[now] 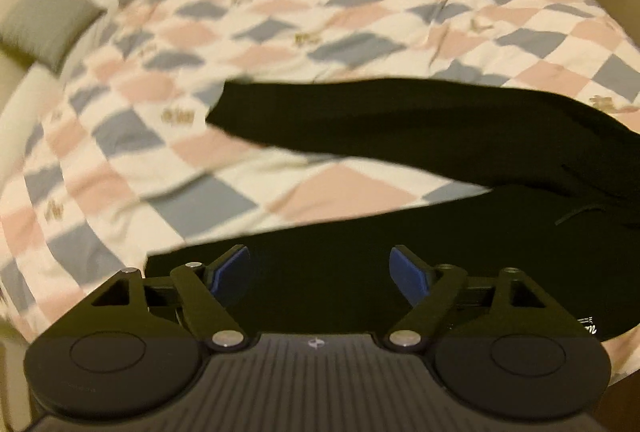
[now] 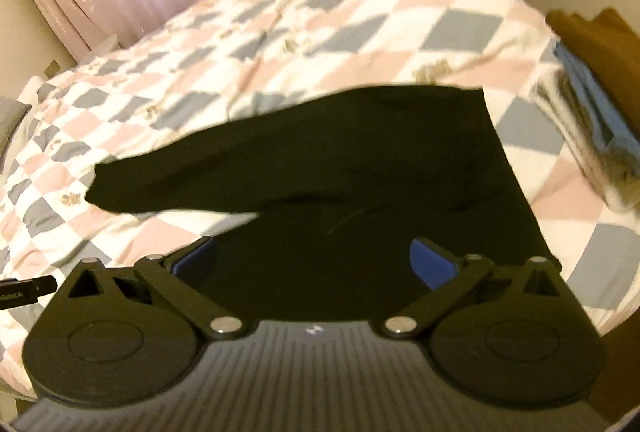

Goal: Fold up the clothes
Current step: 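Lay the sweatpants flat on the duvet and open both grippers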

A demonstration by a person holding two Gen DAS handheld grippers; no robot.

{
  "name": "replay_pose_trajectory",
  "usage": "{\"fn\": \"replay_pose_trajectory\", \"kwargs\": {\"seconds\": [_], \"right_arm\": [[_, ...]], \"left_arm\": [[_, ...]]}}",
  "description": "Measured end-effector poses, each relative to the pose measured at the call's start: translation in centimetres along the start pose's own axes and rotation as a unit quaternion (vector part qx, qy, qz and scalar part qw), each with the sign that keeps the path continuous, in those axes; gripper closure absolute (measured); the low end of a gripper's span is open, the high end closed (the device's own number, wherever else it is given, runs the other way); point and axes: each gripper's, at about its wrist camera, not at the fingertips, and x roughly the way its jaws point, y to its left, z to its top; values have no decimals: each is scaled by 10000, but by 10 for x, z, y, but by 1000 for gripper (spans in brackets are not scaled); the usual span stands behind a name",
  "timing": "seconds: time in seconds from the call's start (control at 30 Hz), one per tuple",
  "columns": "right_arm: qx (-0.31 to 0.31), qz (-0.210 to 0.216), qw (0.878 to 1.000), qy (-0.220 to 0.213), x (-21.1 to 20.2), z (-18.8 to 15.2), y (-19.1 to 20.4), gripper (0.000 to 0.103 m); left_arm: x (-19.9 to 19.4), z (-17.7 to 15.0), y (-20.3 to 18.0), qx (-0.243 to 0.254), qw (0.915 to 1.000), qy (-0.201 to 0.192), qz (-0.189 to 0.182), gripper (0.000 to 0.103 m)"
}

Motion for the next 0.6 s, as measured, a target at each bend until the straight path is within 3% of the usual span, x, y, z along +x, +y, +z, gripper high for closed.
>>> {"fn": "replay_pose_trajectory", "kwargs": {"seconds": [0.33,0.6], "right_arm": [[147,-258,9995,-72,-7,-18,42,1],[218,-482,9986,44,-9,-50,55,1]], "left_arm": [[-14,15,18,489,9983,-125,-302,14],[-1,-8,30,722,9963,143,-440,14]]}}
